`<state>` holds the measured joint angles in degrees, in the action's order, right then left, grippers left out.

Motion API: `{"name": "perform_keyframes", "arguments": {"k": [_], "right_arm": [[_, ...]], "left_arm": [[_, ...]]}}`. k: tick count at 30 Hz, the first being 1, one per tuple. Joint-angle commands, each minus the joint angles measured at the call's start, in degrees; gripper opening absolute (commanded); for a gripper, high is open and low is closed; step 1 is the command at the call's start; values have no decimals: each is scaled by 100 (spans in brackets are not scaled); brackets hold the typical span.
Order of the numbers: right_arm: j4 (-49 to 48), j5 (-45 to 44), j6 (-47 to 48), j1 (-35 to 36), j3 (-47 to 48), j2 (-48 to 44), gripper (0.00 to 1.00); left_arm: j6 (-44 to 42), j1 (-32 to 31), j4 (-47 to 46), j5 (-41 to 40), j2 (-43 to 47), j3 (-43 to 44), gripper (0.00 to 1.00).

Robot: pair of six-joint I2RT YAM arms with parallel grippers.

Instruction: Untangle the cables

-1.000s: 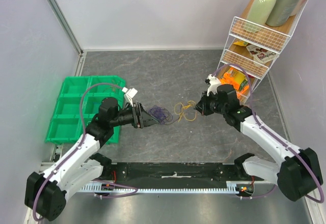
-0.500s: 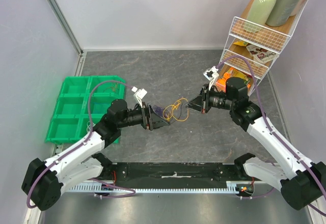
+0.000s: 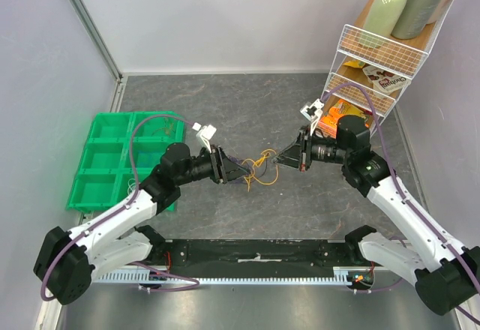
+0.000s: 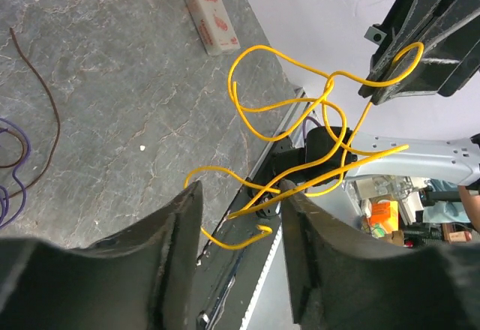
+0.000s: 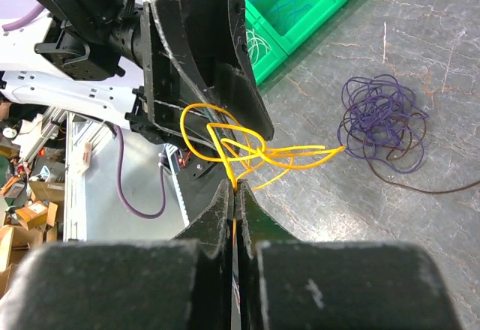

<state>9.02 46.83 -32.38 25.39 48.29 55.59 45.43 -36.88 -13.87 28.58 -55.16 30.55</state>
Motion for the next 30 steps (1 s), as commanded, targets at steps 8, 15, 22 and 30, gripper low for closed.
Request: {"name": "perform_keyframes", "arguments": {"k": [8, 15, 22, 30], "right_arm": [[1882, -3540, 1102, 37, 760, -435, 0], [2386, -6036, 1199, 37, 594, -602, 0], [1982, -5633, 1173, 63, 93, -382, 0], [1103, -3621, 944, 159, -136, -348, 0]], "left_arm": [[-1167, -117, 2298, -2345, 1207, 795, 2], [-1256, -100, 3452, -4316, 2684, 865, 2], [-1650, -100, 3891, -3949, 2897, 1339, 2], [-1792, -108, 3796, -2086, 1939, 1630, 2]]}}
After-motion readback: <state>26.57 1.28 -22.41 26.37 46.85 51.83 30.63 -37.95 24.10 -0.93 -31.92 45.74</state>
